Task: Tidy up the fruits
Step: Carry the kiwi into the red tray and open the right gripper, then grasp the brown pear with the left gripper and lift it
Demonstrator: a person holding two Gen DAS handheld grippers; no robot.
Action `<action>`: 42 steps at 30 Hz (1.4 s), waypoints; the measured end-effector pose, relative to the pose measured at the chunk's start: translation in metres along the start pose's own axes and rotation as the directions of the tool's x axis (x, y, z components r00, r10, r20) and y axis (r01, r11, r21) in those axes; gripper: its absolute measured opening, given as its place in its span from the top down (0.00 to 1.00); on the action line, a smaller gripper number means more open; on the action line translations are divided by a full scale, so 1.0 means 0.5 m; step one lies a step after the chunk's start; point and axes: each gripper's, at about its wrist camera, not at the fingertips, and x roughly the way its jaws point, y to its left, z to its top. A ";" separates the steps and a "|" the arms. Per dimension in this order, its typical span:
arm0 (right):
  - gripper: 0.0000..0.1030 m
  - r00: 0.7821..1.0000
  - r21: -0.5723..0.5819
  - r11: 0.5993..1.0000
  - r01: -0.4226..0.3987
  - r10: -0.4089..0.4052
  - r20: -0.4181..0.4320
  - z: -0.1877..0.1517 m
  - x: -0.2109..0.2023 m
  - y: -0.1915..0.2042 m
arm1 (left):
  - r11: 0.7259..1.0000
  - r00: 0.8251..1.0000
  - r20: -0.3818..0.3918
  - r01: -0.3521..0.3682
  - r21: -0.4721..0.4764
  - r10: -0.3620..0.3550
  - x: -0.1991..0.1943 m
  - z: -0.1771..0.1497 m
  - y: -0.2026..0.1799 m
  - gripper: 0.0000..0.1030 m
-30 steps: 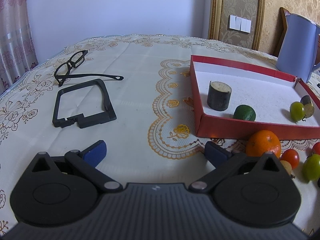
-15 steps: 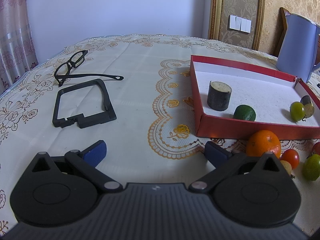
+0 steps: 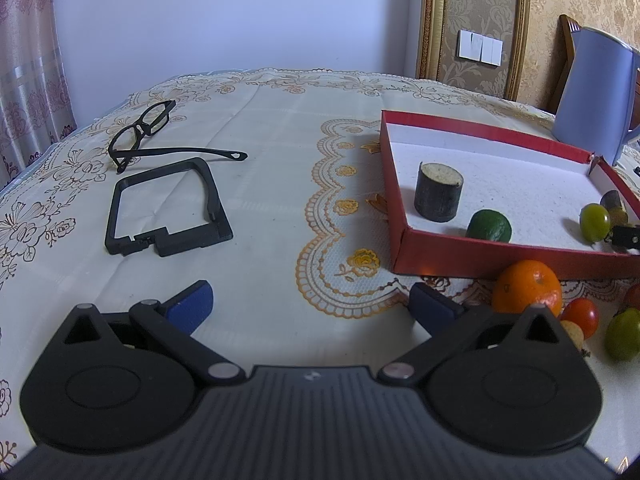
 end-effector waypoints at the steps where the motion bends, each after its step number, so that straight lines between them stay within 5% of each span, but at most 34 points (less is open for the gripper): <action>1: 0.77 1.000 0.003 1.000 0.009 -0.009 -0.001 -0.002 0.007 0.001 | 1.000 1.000 0.000 0.000 0.000 0.000 0.000 0.000 0.000 0.00; 11: 0.75 0.997 0.050 0.998 -0.025 0.022 0.068 -0.014 -0.052 -0.024 | 1.000 1.000 0.000 0.000 0.000 0.000 0.000 0.000 -0.001 0.00; 17: 0.46 0.991 0.068 0.998 0.003 -0.012 0.133 -0.051 -0.114 -0.059 | 1.000 1.000 0.000 0.000 0.000 0.000 0.000 0.000 0.000 0.00; 23: 0.44 0.978 0.132 0.987 0.087 -0.110 0.177 -0.076 -0.155 -0.097 | 1.000 1.000 0.000 0.000 0.000 0.000 0.000 0.001 0.000 0.00; 37: 0.44 0.977 0.271 0.940 0.206 -0.213 -0.004 -0.122 -0.131 -0.193 | 1.000 1.000 0.005 0.009 -0.009 -0.009 -0.003 0.000 0.000 0.00; 39: 0.30 0.974 0.258 0.941 0.220 -0.226 -0.008 -0.122 -0.129 -0.190 | 0.999 0.999 0.022 0.045 -0.012 -0.045 -0.017 -0.004 -0.002 0.00; 42: 0.24 0.977 0.257 0.944 0.209 -0.212 -0.016 -0.124 -0.127 -0.193 | 0.992 0.992 0.046 0.119 -0.032 -0.118 -0.045 -0.008 -0.014 0.00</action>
